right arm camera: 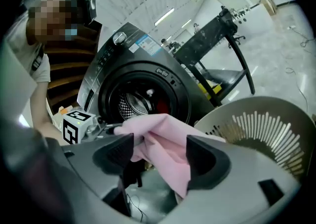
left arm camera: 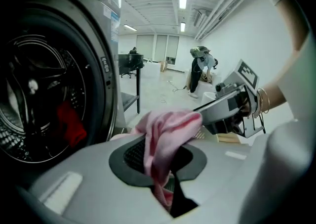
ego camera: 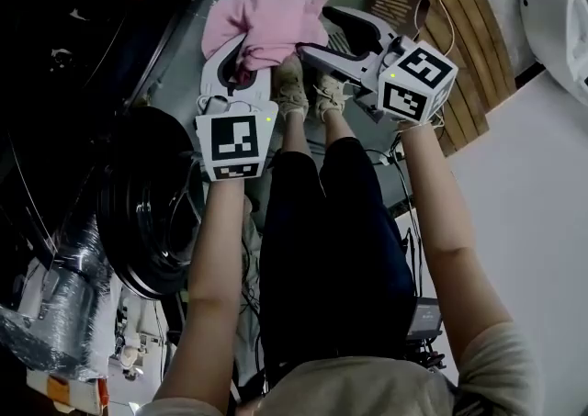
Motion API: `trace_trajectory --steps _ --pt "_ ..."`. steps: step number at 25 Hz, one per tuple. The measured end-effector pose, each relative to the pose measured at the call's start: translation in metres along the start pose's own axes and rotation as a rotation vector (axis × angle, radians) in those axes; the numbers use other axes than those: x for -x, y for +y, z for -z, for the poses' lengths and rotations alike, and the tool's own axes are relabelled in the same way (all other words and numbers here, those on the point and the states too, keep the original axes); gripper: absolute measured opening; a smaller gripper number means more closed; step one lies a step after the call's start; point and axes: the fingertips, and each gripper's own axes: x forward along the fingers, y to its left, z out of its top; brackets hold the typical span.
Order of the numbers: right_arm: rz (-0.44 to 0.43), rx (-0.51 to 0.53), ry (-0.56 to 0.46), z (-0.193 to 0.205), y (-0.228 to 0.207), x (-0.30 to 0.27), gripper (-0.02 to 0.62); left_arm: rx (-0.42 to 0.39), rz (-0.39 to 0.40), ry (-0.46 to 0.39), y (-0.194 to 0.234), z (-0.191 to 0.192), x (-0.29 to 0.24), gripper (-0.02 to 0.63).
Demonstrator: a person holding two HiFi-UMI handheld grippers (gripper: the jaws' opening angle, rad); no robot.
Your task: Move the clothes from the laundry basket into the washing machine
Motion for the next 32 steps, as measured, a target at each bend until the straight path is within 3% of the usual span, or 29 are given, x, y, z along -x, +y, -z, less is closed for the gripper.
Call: trace_trajectory --steps 1,4,7,10,13,15,17,18,19,20,25,29,32 --pt "0.014 -0.012 -0.004 0.003 -0.007 -0.002 0.305 0.003 -0.027 0.004 0.01 0.003 0.007 0.063" --pt "0.162 -0.102 -0.012 0.018 -0.051 -0.001 0.305 -0.002 -0.08 0.004 0.033 0.008 0.026 0.063" --pt "0.212 -0.214 0.078 0.051 -0.085 -0.015 0.305 0.003 -0.093 -0.009 0.043 0.01 0.041 0.063" --pt "0.174 -0.437 0.163 0.089 -0.099 -0.036 0.305 0.01 -0.113 -0.004 0.049 0.017 0.057 0.063" --pt "0.051 -0.675 0.156 0.096 -0.089 -0.049 0.305 0.029 -0.137 0.008 0.055 0.025 0.065 0.063" --pt "-0.042 -0.721 0.149 0.09 -0.075 -0.05 0.304 0.058 -0.141 0.011 0.056 0.03 0.066 0.063" --pt "-0.076 -0.76 0.177 0.093 -0.062 -0.045 0.282 0.094 -0.138 0.01 0.055 0.033 0.063 0.063" --pt "-0.082 -0.765 0.19 0.096 -0.056 -0.043 0.209 0.115 -0.134 0.012 0.053 0.034 0.06 0.063" --pt "-0.085 -0.747 0.189 0.095 -0.05 -0.042 0.088 0.136 -0.125 0.017 0.05 0.035 0.057 0.064" --pt "-0.091 -0.716 0.171 0.088 -0.046 -0.04 0.041 0.156 -0.109 0.026 0.045 0.036 0.053 0.064" --pt "-0.182 -0.559 0.027 0.014 -0.006 -0.04 0.035 0.199 0.04 0.035 0.007 0.031 0.029 0.064" --pt "-0.243 -0.454 -0.003 -0.025 0.027 -0.042 0.035 0.209 0.073 -0.004 -0.007 0.013 0.012 0.064" --pt "-0.264 -0.394 -0.014 -0.044 0.044 -0.039 0.035 0.229 0.12 -0.058 -0.012 -0.005 0.004 0.136"
